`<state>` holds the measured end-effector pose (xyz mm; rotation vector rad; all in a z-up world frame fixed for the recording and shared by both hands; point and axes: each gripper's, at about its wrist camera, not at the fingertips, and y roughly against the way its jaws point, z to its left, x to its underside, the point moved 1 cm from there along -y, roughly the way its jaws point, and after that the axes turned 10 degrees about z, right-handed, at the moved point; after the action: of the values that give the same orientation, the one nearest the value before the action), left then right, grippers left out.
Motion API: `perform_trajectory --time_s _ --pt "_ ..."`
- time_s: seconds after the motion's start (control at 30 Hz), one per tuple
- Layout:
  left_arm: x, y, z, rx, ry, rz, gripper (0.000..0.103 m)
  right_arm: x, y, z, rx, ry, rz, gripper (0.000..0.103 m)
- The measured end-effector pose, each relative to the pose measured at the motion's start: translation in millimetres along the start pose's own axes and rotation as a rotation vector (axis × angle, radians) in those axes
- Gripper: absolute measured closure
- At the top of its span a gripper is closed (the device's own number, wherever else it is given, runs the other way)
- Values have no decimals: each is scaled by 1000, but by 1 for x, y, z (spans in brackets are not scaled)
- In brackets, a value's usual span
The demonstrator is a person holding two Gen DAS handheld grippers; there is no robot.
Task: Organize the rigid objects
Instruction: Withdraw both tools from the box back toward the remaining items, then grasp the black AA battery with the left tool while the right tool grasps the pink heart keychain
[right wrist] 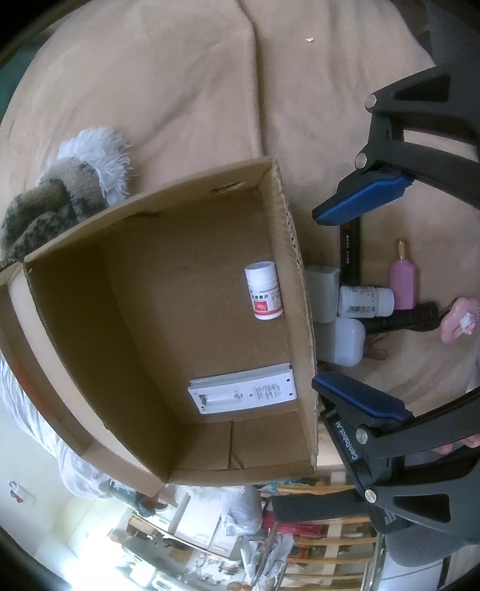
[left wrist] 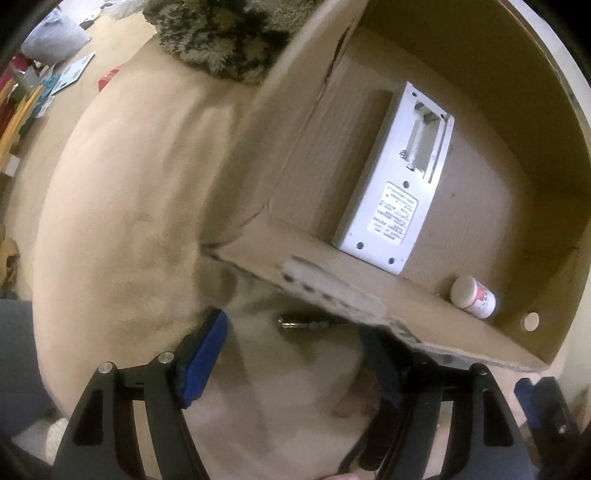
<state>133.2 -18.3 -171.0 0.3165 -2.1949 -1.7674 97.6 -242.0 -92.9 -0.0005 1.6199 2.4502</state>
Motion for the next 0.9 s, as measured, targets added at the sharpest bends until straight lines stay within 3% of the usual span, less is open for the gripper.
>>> perform_trajectory --time_s 0.17,0.23,0.3,0.43,0.63,0.77,0.9 --pt "3 -16 -23 -63 -49 17 36 0 -2 1 2 2 6 17" --pt "4 -21 -31 -124 -56 4 52 0 -2 2 3 5 9 17" --pt "2 -20 -28 -117 -41 -7 64 1 -1 2 5 7 11 17" --pt "-4 -19 -25 -102 -84 -1 64 12 -2 3 -2 29 54 17" --pt "1 -1 -21 -122 -122 -28 64 60 -31 17 -51 83 253 17" --pt "1 12 -9 -130 -121 -57 64 90 -50 29 -51 120 333 31" --pt "13 27 11 -122 -105 -55 64 106 -66 35 0 147 377 35"
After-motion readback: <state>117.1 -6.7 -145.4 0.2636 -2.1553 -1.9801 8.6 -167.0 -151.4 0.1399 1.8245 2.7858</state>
